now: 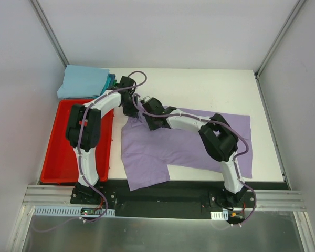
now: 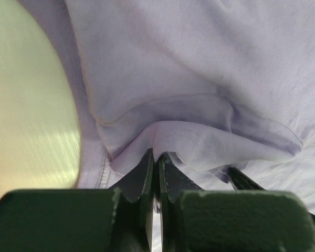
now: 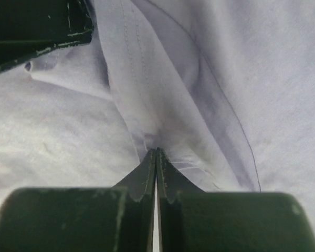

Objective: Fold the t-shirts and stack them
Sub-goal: Fold the flattened tshirt in 1/3 of the way

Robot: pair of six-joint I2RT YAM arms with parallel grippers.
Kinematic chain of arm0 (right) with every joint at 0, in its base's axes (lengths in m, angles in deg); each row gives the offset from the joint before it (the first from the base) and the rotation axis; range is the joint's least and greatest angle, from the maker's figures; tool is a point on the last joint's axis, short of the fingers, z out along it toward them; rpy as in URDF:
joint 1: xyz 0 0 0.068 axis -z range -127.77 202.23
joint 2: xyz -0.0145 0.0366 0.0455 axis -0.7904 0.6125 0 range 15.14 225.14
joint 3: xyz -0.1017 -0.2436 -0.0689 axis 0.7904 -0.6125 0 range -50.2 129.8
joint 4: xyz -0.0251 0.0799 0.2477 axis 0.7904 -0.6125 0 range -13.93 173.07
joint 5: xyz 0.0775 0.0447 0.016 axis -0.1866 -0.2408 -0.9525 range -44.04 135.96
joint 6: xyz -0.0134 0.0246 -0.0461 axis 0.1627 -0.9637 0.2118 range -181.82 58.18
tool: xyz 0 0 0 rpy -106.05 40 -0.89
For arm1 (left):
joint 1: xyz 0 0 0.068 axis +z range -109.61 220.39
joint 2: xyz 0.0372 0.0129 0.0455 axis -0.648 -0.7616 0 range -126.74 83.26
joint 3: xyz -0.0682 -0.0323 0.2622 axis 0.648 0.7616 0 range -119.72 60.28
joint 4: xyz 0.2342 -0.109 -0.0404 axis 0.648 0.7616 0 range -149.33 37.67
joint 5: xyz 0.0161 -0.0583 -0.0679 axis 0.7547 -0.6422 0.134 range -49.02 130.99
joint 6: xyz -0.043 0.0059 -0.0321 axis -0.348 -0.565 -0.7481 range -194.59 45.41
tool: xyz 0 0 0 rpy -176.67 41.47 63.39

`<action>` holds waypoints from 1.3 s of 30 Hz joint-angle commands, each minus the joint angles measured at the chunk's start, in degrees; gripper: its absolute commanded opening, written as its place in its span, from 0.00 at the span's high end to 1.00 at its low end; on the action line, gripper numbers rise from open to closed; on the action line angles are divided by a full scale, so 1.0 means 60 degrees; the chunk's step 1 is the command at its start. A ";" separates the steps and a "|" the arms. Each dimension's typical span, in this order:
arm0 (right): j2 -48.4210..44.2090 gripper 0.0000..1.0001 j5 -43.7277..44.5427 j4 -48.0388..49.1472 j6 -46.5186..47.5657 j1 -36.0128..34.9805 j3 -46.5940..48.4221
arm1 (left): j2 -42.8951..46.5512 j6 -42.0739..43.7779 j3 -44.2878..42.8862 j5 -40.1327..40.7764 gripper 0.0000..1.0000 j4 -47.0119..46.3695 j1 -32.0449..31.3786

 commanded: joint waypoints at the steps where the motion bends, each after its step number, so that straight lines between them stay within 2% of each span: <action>1: -0.1190 1.00 -0.0492 -0.1023 0.0591 0.0021 0.0121 | 0.0910 -0.0081 0.0515 -0.0128 1.00 0.0001 0.0049; 10: -0.1879 1.00 -0.1004 -0.1786 0.1045 0.0079 -0.0333 | 0.2111 -0.0374 0.2169 -0.0158 1.00 -0.0351 -0.0288; 14: -0.2186 1.00 -0.0946 -0.2021 0.1192 0.0109 -0.0625 | 0.2624 -0.0520 0.2888 0.0266 0.98 -0.0381 -0.0668; 20: -0.2582 1.00 -0.1838 -0.2050 0.1134 0.0182 -0.1211 | 0.3093 -0.0930 0.3826 0.0560 0.98 -0.0381 -0.0976; 23: -0.2612 0.99 -0.2264 -0.1977 0.1017 0.0182 -0.1548 | 0.3328 -0.0975 0.4134 0.0779 0.92 -0.0381 -0.1079; 27: -0.2685 0.99 -0.2265 -0.1846 0.0797 0.0182 -0.1812 | 0.3533 -0.1019 0.4471 0.0810 0.74 -0.0366 -0.1108; 29: -0.2728 0.87 -0.2381 -0.1860 0.0724 0.0197 -0.1871 | 0.3607 -0.1004 0.4603 0.0795 0.65 -0.0380 -0.1167; 30: -0.2758 0.77 -0.2614 -0.1831 0.0723 0.0226 -0.1915 | 0.3708 -0.0990 0.4676 0.0751 0.57 -0.0366 -0.1196; 32: -0.2816 0.43 -0.3287 -0.1874 0.0738 0.0328 -0.1915 | 0.3913 -0.0975 0.4750 0.0751 0.49 -0.0366 -0.1240; 34: -0.3093 0.28 -0.3496 -0.1846 0.0680 0.0460 -0.2105 | 0.4264 -0.0917 0.4823 0.0605 0.35 -0.0366 -0.1284; 35: -0.3429 0.16 -0.3394 -0.1802 0.0651 0.0562 -0.2251 | 0.4498 -0.0916 0.4823 0.0532 0.22 -0.0366 -0.1328; 36: -0.3780 0.13 -0.3146 -0.1758 0.0607 0.0665 -0.2441 | 0.4732 -0.0815 0.4823 0.0342 0.04 -0.0366 -0.1357; 37: -0.4117 0.04 -0.2868 -0.1728 0.0534 0.0767 -0.2646 | 0.5039 -0.0799 0.4794 0.0166 0.01 -0.0380 -0.1401; 39: -0.4951 0.04 -0.2268 -0.1597 0.0213 0.1118 -0.3202 | 0.5582 -0.0697 0.4692 -0.0069 0.01 -0.0366 -0.1504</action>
